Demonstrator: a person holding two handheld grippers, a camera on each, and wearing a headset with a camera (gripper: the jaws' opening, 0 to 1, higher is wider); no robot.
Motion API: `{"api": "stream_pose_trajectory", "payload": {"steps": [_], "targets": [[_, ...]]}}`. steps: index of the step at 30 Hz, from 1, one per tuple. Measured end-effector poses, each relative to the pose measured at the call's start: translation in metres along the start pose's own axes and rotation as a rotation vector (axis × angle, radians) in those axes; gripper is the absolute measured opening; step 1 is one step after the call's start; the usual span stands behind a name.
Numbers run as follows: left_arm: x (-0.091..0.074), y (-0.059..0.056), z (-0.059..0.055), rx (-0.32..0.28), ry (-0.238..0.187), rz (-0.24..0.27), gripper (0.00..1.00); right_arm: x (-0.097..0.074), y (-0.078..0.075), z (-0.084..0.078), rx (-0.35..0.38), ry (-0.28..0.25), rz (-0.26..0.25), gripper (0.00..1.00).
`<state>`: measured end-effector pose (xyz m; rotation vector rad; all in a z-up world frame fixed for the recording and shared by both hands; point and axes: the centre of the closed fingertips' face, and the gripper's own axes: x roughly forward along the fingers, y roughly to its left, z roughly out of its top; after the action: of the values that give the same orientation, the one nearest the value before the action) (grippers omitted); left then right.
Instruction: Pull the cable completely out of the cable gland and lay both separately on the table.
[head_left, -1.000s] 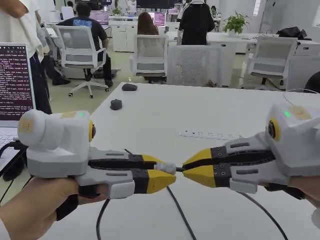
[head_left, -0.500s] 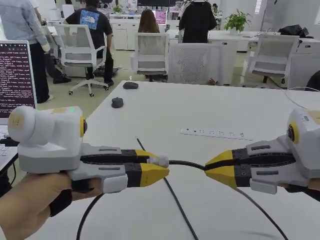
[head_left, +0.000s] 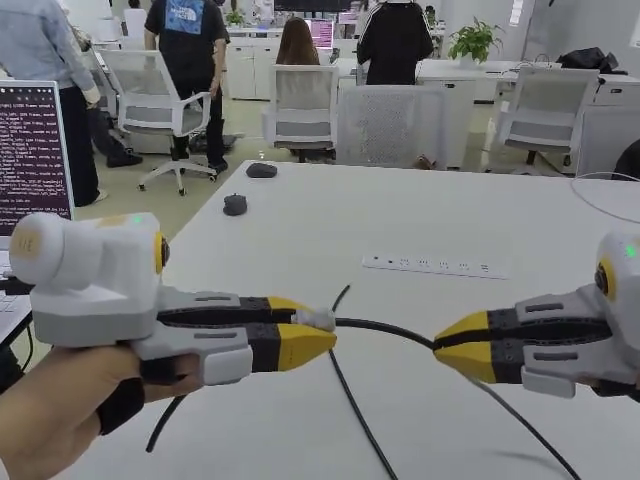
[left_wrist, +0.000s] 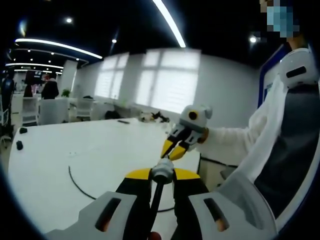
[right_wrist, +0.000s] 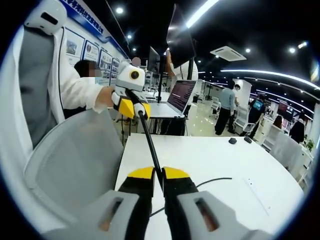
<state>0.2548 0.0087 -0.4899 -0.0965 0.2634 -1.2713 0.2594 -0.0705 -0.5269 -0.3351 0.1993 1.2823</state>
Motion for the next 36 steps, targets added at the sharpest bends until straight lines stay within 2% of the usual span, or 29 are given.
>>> {"api": "stream_pose_trajectory", "payload": {"steps": [6, 9, 13, 20, 25, 30, 34, 36], "targets": [[0.000, -0.002, -0.001, 0.002, 0.006, -0.002, 0.16, 0.001, 0.002, -0.002, 0.009, 0.005, 0.005, 0.04], [0.000, -0.002, -0.001, 0.005, 0.008, -0.002, 0.16, 0.001, 0.002, 0.000, -0.012, 0.020, 0.004, 0.05], [0.002, -0.001, -0.004, 0.014, 0.027, 0.010, 0.16, 0.006, 0.013, 0.017, -0.057, -0.001, 0.041, 0.11], [0.008, -0.008, -0.007, 0.021, 0.041, -0.012, 0.16, 0.025, 0.027, 0.036, -0.153, 0.003, 0.076, 0.20], [0.010, -0.012, -0.010, 0.025, 0.051, -0.027, 0.16, 0.034, 0.031, 0.045, -0.185, -0.004, 0.103, 0.19], [0.011, -0.015, -0.011, 0.032, 0.058, -0.037, 0.16, 0.037, 0.035, 0.044, -0.199, 0.010, 0.128, 0.17], [0.012, -0.018, -0.013, 0.036, 0.067, -0.051, 0.16, 0.038, 0.037, 0.040, -0.212, 0.029, 0.135, 0.13], [0.013, -0.018, -0.013, 0.039, 0.069, -0.057, 0.16, 0.038, 0.038, 0.039, -0.213, 0.028, 0.143, 0.06]]}}
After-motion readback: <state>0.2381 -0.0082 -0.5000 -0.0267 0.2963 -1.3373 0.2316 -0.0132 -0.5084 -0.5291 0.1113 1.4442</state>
